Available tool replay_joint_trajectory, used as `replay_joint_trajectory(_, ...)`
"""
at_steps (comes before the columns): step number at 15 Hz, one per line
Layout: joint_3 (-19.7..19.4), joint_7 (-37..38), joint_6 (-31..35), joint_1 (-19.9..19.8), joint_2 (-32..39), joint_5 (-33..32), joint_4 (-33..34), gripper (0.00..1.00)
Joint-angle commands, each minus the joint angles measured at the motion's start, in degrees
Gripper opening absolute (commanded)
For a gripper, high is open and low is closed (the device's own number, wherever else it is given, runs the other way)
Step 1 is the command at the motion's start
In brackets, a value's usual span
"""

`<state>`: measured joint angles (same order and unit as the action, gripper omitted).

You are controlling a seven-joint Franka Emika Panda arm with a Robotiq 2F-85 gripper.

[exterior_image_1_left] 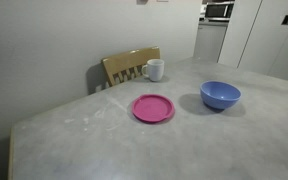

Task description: Put the pink plate on top of the blue bowl

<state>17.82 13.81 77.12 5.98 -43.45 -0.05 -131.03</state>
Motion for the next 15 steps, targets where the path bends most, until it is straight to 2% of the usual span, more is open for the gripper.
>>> replay_joint_trajectory(1, -0.51, 0.48, -0.11, 0.82, 0.27, -0.31, 0.15, 1.00)
replay_joint_trajectory(8, -0.43, -2.24, 4.53, 2.17, 5.55, 0.04, -0.61, 1.00)
replay_joint_trajectory(9, -0.59, -0.82, 2.74, 2.06, 3.08, -0.47, -0.38, 1.00)
replay_joint_trajectory(15, -0.56, -2.14, 5.82, 2.67, 7.22, -1.31, -0.85, 1.00)
